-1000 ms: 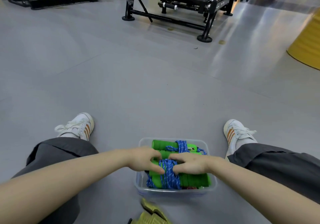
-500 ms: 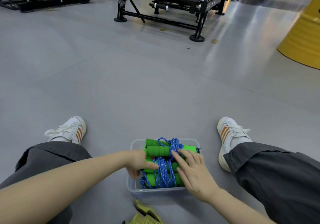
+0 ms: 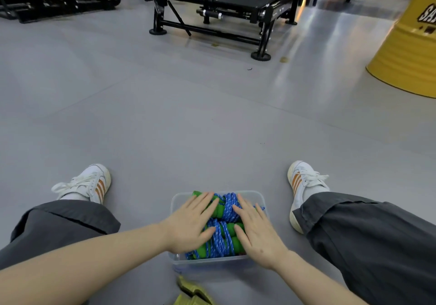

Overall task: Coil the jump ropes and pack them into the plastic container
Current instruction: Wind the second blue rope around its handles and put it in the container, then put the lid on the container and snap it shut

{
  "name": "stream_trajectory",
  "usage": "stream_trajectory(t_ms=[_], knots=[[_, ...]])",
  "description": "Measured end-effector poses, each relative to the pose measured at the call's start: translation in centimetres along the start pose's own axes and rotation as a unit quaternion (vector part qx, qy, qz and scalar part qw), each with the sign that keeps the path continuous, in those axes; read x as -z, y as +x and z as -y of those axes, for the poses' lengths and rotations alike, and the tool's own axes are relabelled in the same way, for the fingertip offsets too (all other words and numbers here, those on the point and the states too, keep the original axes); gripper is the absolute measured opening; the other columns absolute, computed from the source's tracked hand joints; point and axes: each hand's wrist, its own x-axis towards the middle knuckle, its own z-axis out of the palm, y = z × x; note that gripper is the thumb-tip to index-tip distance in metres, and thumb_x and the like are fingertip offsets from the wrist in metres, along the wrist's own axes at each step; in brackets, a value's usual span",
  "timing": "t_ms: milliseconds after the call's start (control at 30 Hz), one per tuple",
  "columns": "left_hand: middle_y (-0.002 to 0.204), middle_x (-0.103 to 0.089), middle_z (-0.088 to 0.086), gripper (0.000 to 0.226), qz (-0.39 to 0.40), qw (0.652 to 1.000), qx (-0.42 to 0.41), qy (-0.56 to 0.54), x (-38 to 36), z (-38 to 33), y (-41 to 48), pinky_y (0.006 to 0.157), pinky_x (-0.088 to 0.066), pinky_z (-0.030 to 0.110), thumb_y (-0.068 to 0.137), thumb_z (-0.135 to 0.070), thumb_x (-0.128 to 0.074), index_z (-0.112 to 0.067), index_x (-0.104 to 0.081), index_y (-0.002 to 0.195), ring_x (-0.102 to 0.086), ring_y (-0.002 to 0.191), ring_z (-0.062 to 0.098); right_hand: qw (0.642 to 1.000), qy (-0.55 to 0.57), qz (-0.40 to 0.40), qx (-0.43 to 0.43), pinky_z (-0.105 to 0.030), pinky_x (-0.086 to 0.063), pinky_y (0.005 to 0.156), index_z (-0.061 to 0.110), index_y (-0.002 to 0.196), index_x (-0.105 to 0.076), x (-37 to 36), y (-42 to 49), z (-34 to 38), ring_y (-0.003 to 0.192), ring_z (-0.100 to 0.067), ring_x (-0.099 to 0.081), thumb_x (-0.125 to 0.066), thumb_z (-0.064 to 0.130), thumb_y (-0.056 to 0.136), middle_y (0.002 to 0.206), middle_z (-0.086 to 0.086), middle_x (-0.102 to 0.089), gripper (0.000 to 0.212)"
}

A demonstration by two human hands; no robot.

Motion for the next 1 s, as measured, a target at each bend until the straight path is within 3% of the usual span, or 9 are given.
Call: stream_trajectory(t_ms=[133, 300, 433, 533, 633, 733, 767, 833, 1000], knots=[[0.149, 0.030, 0.002, 0.101, 0.064, 0.998, -0.014, -0.006, -1.0, 0.4, 0.5, 0.112, 0.018, 0.026, 0.065, -0.072, 0.013, -0.014, 0.018, 0.147, 0.027, 0.139, 0.014, 0.997, 0.077, 0.004, -0.013, -0.015, 0.014, 0.111, 0.016, 0.149, -0.011, -0.4, 0.1, -0.3, 0.142, -0.004, -0.005, 0.006, 0.059, 0.083, 0.153, 0.010, -0.004, 0.081], [0.155, 0.023, 0.008, 0.110, 0.125, 0.992, 0.006, -0.017, -0.2, 0.4, 0.6, 0.114, 0.013, 0.026, 0.059, -0.077, 0.012, -0.013, 0.014, 0.149, 0.021, 0.143, 0.016, 0.996, -0.014, 0.052, -0.073, -0.035, -0.001, 0.111, 0.015, 0.140, -0.038, -0.2, 0.5, 0.3, 0.130, -0.013, -0.046, -0.003, 0.052, 0.095, 0.143, 0.004, -0.046, 0.068], [0.159, 0.012, 0.006, 0.108, 0.066, 0.997, 0.036, -0.019, 0.4, 0.2, -0.1, 0.111, 0.013, 0.025, 0.063, -0.078, 0.009, -0.016, 0.004, 0.151, 0.011, 0.146, 0.015, 0.998, 0.037, 0.017, -0.049, -0.034, 0.017, 0.112, 0.030, 0.148, -0.002, 0.7, 0.3, -0.2, 0.146, -0.018, 0.001, 0.023, 0.071, 0.070, 0.158, 0.006, -0.001, 0.091], [0.160, 0.001, 0.008, 0.087, -0.068, 0.991, 0.112, -0.027, 0.7, 1.0, -1.2, 0.116, 0.002, 0.029, 0.085, -0.071, -0.003, -0.015, -0.001, 0.152, -0.004, 0.147, 0.020, 0.968, 0.131, -0.121, -0.175, -0.034, -0.017, 0.111, 0.015, 0.146, -0.026, 1.3, 0.2, -0.7, 0.138, -0.026, -0.028, -0.012, 0.057, 0.092, 0.152, -0.009, -0.030, 0.069], [0.155, -0.020, 0.015, 0.073, -0.079, 0.932, 0.315, -0.159, 0.5, 1.8, -1.7, 0.109, -0.028, 0.036, 0.095, -0.037, -0.040, -0.004, -0.005, 0.150, -0.031, 0.137, 0.030, 0.920, 0.202, -0.043, -0.333, -0.037, -0.041, 0.091, 0.008, 0.127, -0.044, 1.0, 0.6, -1.3, 0.118, -0.031, -0.051, -0.033, 0.034, 0.098, 0.128, -0.016, -0.056, 0.041], [0.107, -0.062, 0.017, 0.029, 0.000, 0.845, 0.389, -0.367, -0.4, 1.9, -1.1, 0.076, -0.052, 0.038, 0.092, -0.021, -0.049, -0.003, -0.054, 0.114, -0.060, 0.092, 0.031, 0.920, 0.176, 0.006, -0.350, -0.037, -0.043, 0.078, 0.011, 0.088, -0.045, 1.0, 0.5, -1.5, 0.103, -0.035, -0.058, -0.029, 0.033, 0.099, 0.111, -0.021, -0.064, 0.029], [0.087, -0.063, 0.014, 0.014, 0.006, 0.839, 0.379, -0.390, -0.4, 1.7, -1.1, 0.065, -0.053, 0.035, 0.090, -0.015, -0.048, -0.006, -0.059, 0.092, -0.061, 0.080, 0.029, 0.925, 0.165, 0.007, -0.343, -0.036, -0.042, 0.076, 0.012, 0.085, -0.042, 0.9, 0.4, -1.7, 0.102, -0.036, -0.058, -0.028, 0.030, 0.100, 0.110, -0.021, -0.064, 0.027], [0.069, -0.055, 0.010, 0.019, 0.012, 0.850, 0.371, -0.374, 0.1, 1.8, -1.2, 0.053, -0.047, 0.030, 0.086, -0.003, -0.043, -0.010, -0.049, 0.070, -0.059, 0.074, 0.028, 0.930, 0.142, 0.005, -0.339, -0.035, -0.038, 0.072, 0.013, 0.084, -0.040, 1.1, 0.6, -2.1, 0.101, -0.036, -0.058, -0.026, 0.027, 0.100, 0.110, -0.021, -0.064, 0.025], [0.094, -0.060, 0.019, 0.023, -0.072, 0.822, 0.383, -0.414, 3.5, 2.9, -0.1, 0.081, -0.056, 0.041, 0.087, 0.000, -0.040, -0.012, -0.049, 0.104, -0.061, 0.085, 0.033, 0.934, 0.138, -0.052, -0.326, -0.037, -0.039, 0.073, 0.004, 0.093, -0.052, 3.7, 4.2, -3.4, 0.098, -0.038, -0.057, -0.027, 0.024, 0.099, 0.106, -0.022, -0.063, 0.033]])
